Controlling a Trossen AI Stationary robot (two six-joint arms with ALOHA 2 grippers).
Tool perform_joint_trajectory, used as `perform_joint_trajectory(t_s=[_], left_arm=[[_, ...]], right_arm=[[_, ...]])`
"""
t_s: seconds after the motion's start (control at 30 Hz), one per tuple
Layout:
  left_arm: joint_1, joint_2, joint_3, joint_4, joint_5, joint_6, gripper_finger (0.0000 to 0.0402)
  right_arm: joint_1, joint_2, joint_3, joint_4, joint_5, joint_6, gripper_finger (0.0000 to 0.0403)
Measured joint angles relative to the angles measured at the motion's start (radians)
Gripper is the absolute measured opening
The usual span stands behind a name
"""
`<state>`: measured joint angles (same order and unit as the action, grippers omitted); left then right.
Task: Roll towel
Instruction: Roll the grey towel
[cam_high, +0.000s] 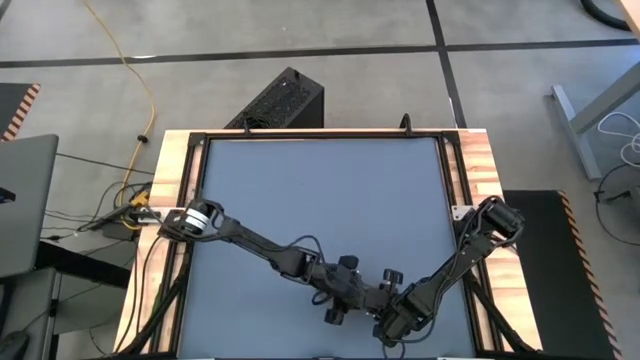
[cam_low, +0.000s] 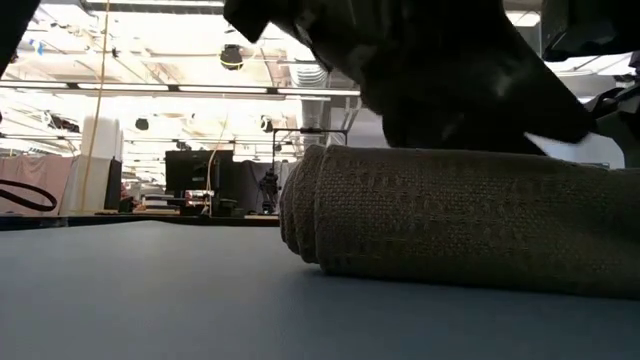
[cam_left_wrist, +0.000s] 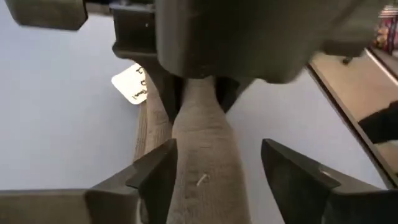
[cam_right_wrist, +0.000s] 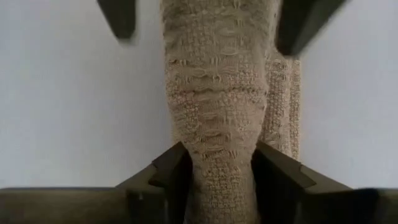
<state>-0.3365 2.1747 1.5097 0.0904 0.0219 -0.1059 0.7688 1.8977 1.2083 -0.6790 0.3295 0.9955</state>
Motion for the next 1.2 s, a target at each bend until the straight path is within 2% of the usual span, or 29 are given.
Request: perform_joint_trajectory(t_s=[0.17,0.37,0.53,0.63,0.77,0.97,1.07,1.2], left_arm=[[-0.007,0.049,0.000,-0.003,-0.077,-0.035,0.0245],[-0.004,0.088,0.003,-0.046,-0.187,-0.128,0.0249],[0.014,0.110,0.007,-0.100,-0.092,-0.198,0.0249],[0.019,0.108,0.009,-0.189,-0.025,-0.236,0.0238],[0.033,0.103,0.009,-0.270,0.028,-0.262,0.0182],[0.089,0.101,0.009,-0.311,0.198,-0.420,0.0042],[0.118,0.095,0.009,-0.319,0.247,-0.510,0.0041],[0.133,0.065,0.003,-0.382,0.205,-0.631,0.0041]], right_arm=[[-0.015,0.000,0.001,0.008,-0.038,0.002,0.0204],[-0.019,0.001,0.039,-0.034,-0.074,0.002,0.0212],[-0.013,-0.043,0.047,-0.086,-0.080,0.032,0.0212],[-0.002,-0.109,0.047,-0.115,-0.066,0.075,0.0212],[0.039,-0.232,0.047,-0.182,0.037,0.142,0.0208],[0.130,-0.405,0.043,-0.367,0.279,0.312,0.0201],[0.170,-0.474,0.043,-0.438,0.392,0.394,0.0198],[0.209,-0.541,0.043,-0.470,0.490,0.438,0.0193]])
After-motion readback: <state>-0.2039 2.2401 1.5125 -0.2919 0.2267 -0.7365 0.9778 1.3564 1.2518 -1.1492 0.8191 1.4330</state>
